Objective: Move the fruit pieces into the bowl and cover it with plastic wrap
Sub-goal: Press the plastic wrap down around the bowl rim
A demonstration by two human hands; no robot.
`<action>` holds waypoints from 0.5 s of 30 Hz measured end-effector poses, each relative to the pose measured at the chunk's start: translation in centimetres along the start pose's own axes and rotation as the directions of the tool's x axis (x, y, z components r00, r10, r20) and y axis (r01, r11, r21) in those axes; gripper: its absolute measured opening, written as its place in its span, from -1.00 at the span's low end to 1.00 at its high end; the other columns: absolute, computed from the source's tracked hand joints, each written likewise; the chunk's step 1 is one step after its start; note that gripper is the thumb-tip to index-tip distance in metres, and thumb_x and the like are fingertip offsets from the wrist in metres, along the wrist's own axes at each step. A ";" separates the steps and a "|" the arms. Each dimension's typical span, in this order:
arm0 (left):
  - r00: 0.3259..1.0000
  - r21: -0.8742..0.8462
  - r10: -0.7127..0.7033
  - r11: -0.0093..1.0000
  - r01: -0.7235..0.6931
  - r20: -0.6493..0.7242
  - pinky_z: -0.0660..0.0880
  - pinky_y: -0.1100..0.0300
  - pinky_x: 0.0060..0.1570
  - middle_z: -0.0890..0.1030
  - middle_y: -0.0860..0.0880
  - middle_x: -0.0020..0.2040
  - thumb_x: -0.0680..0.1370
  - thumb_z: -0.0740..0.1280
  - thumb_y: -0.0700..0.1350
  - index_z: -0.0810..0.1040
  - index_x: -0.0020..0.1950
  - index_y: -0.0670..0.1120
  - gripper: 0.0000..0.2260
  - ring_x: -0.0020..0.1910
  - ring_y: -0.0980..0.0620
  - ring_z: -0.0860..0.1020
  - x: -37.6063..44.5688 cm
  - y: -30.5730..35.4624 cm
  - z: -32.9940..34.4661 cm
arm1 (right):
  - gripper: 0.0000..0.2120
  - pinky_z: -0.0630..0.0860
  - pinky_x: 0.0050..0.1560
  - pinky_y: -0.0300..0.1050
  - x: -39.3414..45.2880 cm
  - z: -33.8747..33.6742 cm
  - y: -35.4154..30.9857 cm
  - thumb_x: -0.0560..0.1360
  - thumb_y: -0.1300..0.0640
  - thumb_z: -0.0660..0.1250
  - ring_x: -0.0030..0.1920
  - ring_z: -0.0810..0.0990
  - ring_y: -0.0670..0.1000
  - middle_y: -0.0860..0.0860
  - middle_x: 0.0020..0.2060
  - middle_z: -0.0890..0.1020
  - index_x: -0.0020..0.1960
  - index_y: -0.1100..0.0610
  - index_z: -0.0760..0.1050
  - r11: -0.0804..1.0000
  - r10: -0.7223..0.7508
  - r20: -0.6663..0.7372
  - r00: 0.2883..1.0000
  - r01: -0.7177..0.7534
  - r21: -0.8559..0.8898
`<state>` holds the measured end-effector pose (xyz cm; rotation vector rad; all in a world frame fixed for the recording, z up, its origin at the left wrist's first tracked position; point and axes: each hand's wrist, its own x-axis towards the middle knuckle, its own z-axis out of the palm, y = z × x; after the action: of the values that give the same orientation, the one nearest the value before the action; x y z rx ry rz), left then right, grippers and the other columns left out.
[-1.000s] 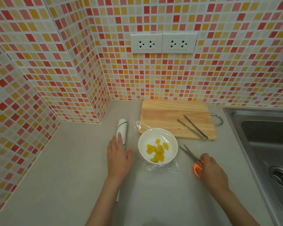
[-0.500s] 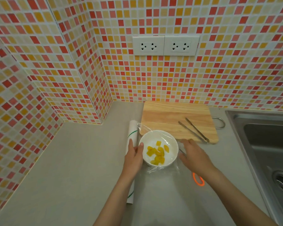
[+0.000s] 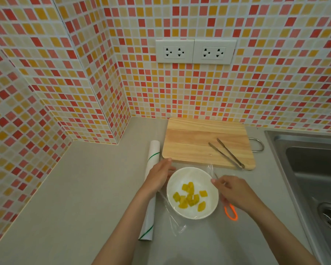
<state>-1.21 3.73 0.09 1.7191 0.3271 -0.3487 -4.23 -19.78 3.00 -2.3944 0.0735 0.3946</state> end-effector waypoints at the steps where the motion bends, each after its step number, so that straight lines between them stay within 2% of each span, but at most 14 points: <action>1: 0.999 0.082 0.043 0.996 -0.042 -0.006 0.49 0.03 0.20 0.64 -0.04 0.05 0.57 0.12 0.17 0.51 0.17 -0.03 -0.63 0.03 0.01 0.62 0.1 0.1 0.1 | -0.74 0.49 -0.18 -0.06 0.5 -0.3 0.0 0.51 -0.10 0.25 -0.19 0.63 0.06 0.01 -0.30 0.64 -0.16 0.06 0.55 1.000 -0.014 -0.088 0.996 0.013 -0.018; 3: 0.989 0.330 0.148 0.935 -0.133 -0.022 0.50 0.12 -0.03 0.65 -0.06 -0.10 0.59 0.09 0.15 0.57 -0.06 -0.11 -0.59 -0.06 -0.03 0.61 -0.1 0.1 0.2 | -0.82 0.46 -0.14 -0.06 1.9 -0.7 -0.4 0.50 0.00 0.29 -0.07 0.59 0.09 0.06 -0.14 0.64 -0.04 0.11 0.55 0.994 -0.110 -0.304 0.946 0.109 -0.020; 4: 0.981 0.444 0.192 0.882 -0.158 -0.033 0.45 0.15 -0.17 0.63 -0.06 -0.20 0.59 0.07 0.14 0.56 -0.18 -0.13 -0.56 -0.14 -0.04 0.59 -0.2 -0.1 0.3 | -0.79 0.47 -0.01 -0.03 2.7 -0.8 -0.6 0.51 0.05 0.31 0.05 0.56 0.11 0.09 -0.01 0.61 0.06 0.14 0.54 0.981 -0.194 -0.347 0.917 0.190 -0.045; 6: 0.963 0.581 0.262 0.794 -0.178 -0.065 0.33 0.14 -0.34 0.54 -0.01 -0.36 0.59 0.07 0.14 0.45 -0.37 -0.09 -0.55 -0.28 -0.03 0.52 -0.5 -0.5 0.6 | -0.66 0.35 0.30 0.04 4.9 -0.9 -1.0 0.53 0.09 0.29 0.33 0.40 0.14 0.13 0.28 0.49 0.28 0.17 0.46 0.934 -0.353 -0.221 0.909 0.329 -0.137; 8: 0.938 0.680 0.325 0.715 -0.163 -0.117 0.29 0.14 -0.37 0.48 0.02 -0.40 0.59 0.07 0.15 0.37 -0.40 -0.05 -0.56 -0.33 -0.01 0.46 -0.4 -0.7 0.8 | -0.58 0.17 0.44 0.07 6.7 -0.7 -1.5 0.56 0.04 0.23 0.47 0.20 0.10 0.07 0.42 0.35 0.39 0.13 0.35 0.900 -0.389 -0.001 0.921 0.380 -0.211; 9: 0.926 0.715 0.349 0.683 -0.146 -0.145 0.27 0.15 -0.36 0.46 0.03 -0.40 0.59 0.07 0.16 0.36 -0.39 -0.04 -0.57 -0.34 0.00 0.44 -0.2 -0.7 0.8 | -0.58 0.16 0.45 0.06 7.4 -0.5 -1.7 0.57 0.02 0.21 0.47 0.20 0.09 0.05 0.41 0.37 0.39 0.11 0.35 0.890 -0.375 0.086 0.923 0.385 -0.246; 10: 0.915 0.734 0.367 0.666 -0.132 -0.168 0.26 0.15 -0.37 0.43 0.05 -0.42 0.58 0.08 0.17 0.33 -0.41 -0.03 -0.57 -0.36 0.00 0.42 0.0 -0.7 0.8 | -0.61 0.21 0.40 0.04 8.0 -0.4 -1.8 0.57 0.00 0.20 0.42 0.30 0.08 0.06 0.34 0.47 0.35 0.10 0.41 0.877 -0.363 0.151 0.920 0.392 -0.279; 12: 0.906 0.721 0.380 0.679 -0.138 -0.184 0.25 0.16 -0.38 0.38 0.07 -0.48 0.57 0.12 0.18 0.27 -0.45 -0.01 -0.55 -0.41 0.02 0.39 0.5 -0.7 0.4 | -0.73 0.39 0.20 0.02 8.7 -0.3 -2.0 0.55 0.01 0.24 0.16 0.53 0.08 0.07 0.05 0.64 0.10 0.13 0.59 0.872 -0.361 0.207 0.909 0.408 -0.270; 13: 0.907 0.695 0.385 0.700 -0.165 -0.173 0.25 0.16 -0.38 0.37 0.08 -0.50 0.57 0.15 0.16 0.26 -0.46 -0.01 -0.55 -0.44 0.04 0.38 0.8 -0.7 0.3 | -0.78 0.43 0.08 0.02 8.8 -0.2 -2.0 0.54 0.03 0.27 0.03 0.57 0.08 0.07 -0.08 0.64 -0.06 0.15 0.61 0.894 -0.363 0.207 0.908 0.402 -0.197; 15: 0.900 0.634 0.407 0.740 -0.226 -0.154 0.25 0.16 -0.37 0.34 0.07 -0.54 0.57 0.19 0.12 0.23 -0.49 0.00 -0.55 -0.50 0.10 0.34 1.3 -0.6 0.1 | -0.80 0.44 -0.09 -0.05 8.7 0.0 -1.9 0.52 0.13 0.32 -0.15 0.54 0.08 0.07 -0.24 0.57 -0.28 0.12 0.52 0.937 -0.348 0.169 0.922 0.343 0.060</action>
<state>-0.29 3.74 -1.02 2.4300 0.1139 0.0758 4.40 -17.91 1.56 -2.2720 -0.4173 0.4316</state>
